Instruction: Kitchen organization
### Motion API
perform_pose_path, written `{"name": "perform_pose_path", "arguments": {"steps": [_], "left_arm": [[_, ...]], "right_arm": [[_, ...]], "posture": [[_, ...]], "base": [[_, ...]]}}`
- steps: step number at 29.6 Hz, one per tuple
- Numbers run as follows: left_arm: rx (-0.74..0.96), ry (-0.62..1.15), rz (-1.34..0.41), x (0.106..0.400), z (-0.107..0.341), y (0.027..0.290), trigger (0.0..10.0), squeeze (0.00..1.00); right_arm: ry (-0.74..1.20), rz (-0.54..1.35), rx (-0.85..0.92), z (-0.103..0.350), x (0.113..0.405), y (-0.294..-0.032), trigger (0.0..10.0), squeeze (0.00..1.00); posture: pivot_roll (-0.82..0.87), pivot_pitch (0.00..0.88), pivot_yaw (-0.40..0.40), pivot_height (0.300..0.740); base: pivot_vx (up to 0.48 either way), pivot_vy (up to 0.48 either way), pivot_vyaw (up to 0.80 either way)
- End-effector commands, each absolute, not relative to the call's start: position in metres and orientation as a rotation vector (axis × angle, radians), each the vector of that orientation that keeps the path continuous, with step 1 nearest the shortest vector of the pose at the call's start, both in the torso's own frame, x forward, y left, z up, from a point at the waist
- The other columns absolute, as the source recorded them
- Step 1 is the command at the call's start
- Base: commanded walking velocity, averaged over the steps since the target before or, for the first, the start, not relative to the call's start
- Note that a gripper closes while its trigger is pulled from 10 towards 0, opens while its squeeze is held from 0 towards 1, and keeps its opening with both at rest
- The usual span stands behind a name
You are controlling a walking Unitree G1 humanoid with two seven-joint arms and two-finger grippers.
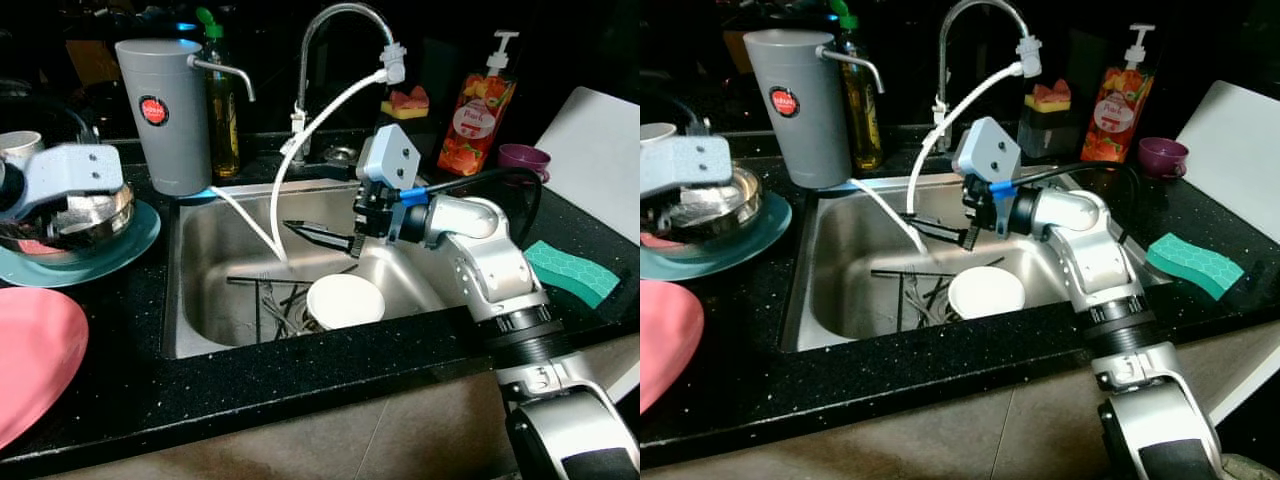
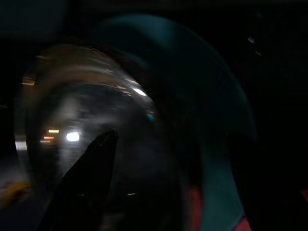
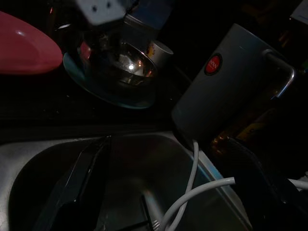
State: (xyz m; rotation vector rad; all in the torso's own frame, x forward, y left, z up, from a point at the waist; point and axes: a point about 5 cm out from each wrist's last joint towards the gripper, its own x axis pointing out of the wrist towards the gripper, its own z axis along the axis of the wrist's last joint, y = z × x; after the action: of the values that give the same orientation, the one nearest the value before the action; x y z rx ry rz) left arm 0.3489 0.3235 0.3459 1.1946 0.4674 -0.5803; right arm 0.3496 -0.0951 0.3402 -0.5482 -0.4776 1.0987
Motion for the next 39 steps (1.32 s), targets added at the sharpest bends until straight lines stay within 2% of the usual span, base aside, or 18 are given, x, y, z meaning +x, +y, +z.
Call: {"name": "perform_pose_path", "arguments": {"steps": [1,2,4,5,6,31,32,33,34,37,38,39], "left_arm": [[1.200,0.496,-0.595,0.349,0.338,0.324,10.0,0.00],[1.197,0.502,-0.599,0.350,0.336,0.324,8.4,0.00],[1.195,0.505,-0.601,0.350,0.334,0.325,8.4,0.00],[1.194,0.509,-0.606,0.350,0.332,0.325,2.5,0.00],[1.195,0.514,-0.611,0.349,0.330,0.325,0.0,0.00],[1.308,0.459,-0.674,0.346,0.340,0.319,0.0,0.00],[1.348,0.440,-0.652,0.347,0.343,0.319,2.0,0.00],[1.348,0.440,-0.652,0.347,0.343,0.319,2.0,0.00],[1.427,0.370,-0.650,0.348,0.354,0.311,10.0,0.00],[1.495,0.295,-0.667,0.349,0.364,0.300,10.0,0.00],[1.569,0.196,-0.748,0.350,0.371,0.280,10.0,0.00],[1.569,0.196,-0.748,0.350,0.371,0.280,10.0,0.00]], "right_arm": [[-0.489,1.105,-0.553,0.343,0.347,-0.093,10.0,0.00],[-0.488,1.105,-0.552,0.343,0.347,-0.093,10.0,0.00],[-0.487,1.105,-0.551,0.343,0.348,-0.093,10.0,0.00],[-0.486,1.106,-0.550,0.342,0.348,-0.092,10.0,0.00],[-0.485,1.108,-0.550,0.342,0.348,-0.092,10.0,0.00],[-0.489,1.117,-0.545,0.343,0.348,-0.088,10.0,0.00],[-0.491,1.116,-0.544,0.344,0.349,-0.088,10.0,0.00],[-0.491,1.116,-0.544,0.344,0.349,-0.088,10.0,0.00],[-0.494,1.114,-0.543,0.345,0.349,-0.088,10.0,0.00],[-0.494,1.117,-0.541,0.346,0.348,-0.089,10.0,0.00],[-0.493,1.130,-0.543,0.345,0.347,-0.088,10.0,0.00],[-0.493,1.130,-0.543,0.345,0.347,-0.088,10.0,0.00]], "posture": [[0.14,0.071,-0.026,0.740],[0.14,0.071,-0.026,0.740],[0.14,0.071,-0.026,0.740],[0.13,0.075,-0.029,0.740],[0.13,0.075,-0.029,0.740],[0.15,0.079,-0.044,0.740],[0.15,0.076,-0.046,0.740],[0.15,0.076,-0.046,0.740],[0.15,0.076,-0.045,0.740],[0.15,0.076,-0.046,0.740],[0.15,0.074,-0.046,0.740],[0.15,0.074,-0.046,0.740]], "base": [[0.000,0.000,0.00],[0.000,0.000,0.00],[0.000,0.000,0.00],[0.000,0.000,0.00],[0.000,0.000,0.00],[0.000,0.000,0.00],[0.000,0.000,0.00],[0.000,0.000,0.00],[0.000,0.000,0.00],[0.000,0.000,0.00],[0.000,0.000,0.00],[0.000,0.000,0.00]]}}
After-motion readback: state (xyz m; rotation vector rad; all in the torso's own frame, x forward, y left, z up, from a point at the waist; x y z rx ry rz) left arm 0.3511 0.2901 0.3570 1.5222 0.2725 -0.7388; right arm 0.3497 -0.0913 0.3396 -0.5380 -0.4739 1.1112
